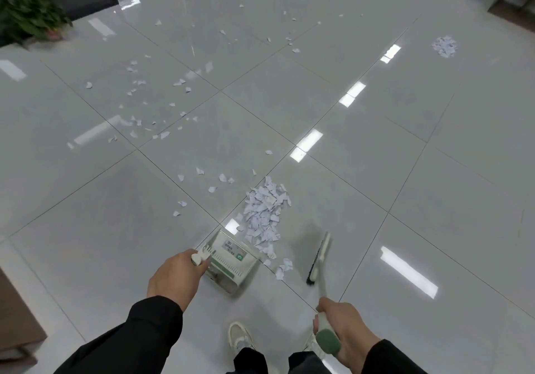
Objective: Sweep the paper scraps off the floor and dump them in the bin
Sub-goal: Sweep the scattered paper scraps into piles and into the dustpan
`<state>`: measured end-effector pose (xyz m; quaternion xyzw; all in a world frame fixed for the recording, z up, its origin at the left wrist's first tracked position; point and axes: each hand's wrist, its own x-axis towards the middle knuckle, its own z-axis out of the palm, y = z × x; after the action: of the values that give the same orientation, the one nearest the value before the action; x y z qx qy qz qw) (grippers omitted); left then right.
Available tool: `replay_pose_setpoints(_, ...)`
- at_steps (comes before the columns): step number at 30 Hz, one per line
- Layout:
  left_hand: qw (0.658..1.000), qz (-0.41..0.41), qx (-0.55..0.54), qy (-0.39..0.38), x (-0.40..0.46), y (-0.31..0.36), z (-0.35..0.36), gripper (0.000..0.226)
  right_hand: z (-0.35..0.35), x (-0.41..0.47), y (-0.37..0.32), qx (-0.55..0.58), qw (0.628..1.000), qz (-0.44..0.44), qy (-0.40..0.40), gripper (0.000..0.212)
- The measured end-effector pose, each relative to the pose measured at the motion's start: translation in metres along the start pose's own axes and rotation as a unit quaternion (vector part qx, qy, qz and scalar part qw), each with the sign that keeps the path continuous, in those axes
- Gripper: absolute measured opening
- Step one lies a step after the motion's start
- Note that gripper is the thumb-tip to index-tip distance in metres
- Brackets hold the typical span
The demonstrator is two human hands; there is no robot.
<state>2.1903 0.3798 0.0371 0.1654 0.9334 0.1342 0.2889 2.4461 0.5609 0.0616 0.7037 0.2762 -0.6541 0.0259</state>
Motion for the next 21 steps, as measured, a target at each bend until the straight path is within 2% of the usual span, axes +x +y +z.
replay_pose_setpoints(4, 1.0, -0.007, -0.008, 0.011, 0.003, -0.012, -0.005, 0.024, 0.031, 0.004, 0.003, 0.036, 0.998, 0.035, -0.037, 0.014)
replay_pose_setpoints(13, 1.0, -0.016, -0.013, 0.011, 0.005, -0.041, -0.014, 0.03, 0.108, 0.012, -0.029, 0.014, 0.993, 0.034, -0.11, 0.004)
replay_pose_setpoints(17, 0.999, -0.027, -0.016, 0.011, 0.005, -0.05, -0.014, 0.031, 0.111, 0.018, -0.051, 0.046, 0.993, 0.025, -0.11, 0.012)
replay_pose_setpoints(21, 0.999, -0.032, -0.021, 0.013, 0.006, -0.053, -0.017, 0.021, 0.099, 0.01, -0.069, 0.061, 0.991, 0.018, -0.121, 0.025)
